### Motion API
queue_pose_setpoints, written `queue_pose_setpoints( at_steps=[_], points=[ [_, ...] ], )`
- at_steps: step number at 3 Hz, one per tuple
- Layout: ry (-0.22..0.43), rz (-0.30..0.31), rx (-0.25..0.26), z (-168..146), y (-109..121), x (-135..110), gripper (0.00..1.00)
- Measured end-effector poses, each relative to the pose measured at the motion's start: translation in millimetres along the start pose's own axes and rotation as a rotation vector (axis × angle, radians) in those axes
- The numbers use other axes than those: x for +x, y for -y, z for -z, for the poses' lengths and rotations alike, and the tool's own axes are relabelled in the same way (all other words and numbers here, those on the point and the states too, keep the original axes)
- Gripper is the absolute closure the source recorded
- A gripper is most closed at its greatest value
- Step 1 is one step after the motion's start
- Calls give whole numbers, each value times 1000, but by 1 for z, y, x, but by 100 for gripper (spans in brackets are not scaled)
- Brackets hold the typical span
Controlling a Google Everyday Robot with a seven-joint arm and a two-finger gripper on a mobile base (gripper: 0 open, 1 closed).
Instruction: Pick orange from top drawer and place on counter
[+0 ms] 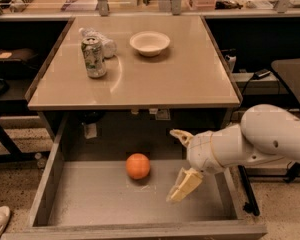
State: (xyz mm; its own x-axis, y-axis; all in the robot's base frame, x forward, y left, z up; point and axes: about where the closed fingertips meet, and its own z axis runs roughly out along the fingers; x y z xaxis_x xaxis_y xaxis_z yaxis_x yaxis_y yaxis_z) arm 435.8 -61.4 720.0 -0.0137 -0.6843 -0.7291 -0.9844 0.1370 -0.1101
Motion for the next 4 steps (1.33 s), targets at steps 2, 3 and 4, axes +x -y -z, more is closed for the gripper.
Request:
queue_pose_setpoints(
  at_steps=[2, 3, 4],
  points=[
    [-50, 25, 44, -65, 33, 22, 0],
    [-60, -5, 38, -90, 46, 33, 0],
    [-22, -51, 12, -107, 46, 31, 0]
  ],
)
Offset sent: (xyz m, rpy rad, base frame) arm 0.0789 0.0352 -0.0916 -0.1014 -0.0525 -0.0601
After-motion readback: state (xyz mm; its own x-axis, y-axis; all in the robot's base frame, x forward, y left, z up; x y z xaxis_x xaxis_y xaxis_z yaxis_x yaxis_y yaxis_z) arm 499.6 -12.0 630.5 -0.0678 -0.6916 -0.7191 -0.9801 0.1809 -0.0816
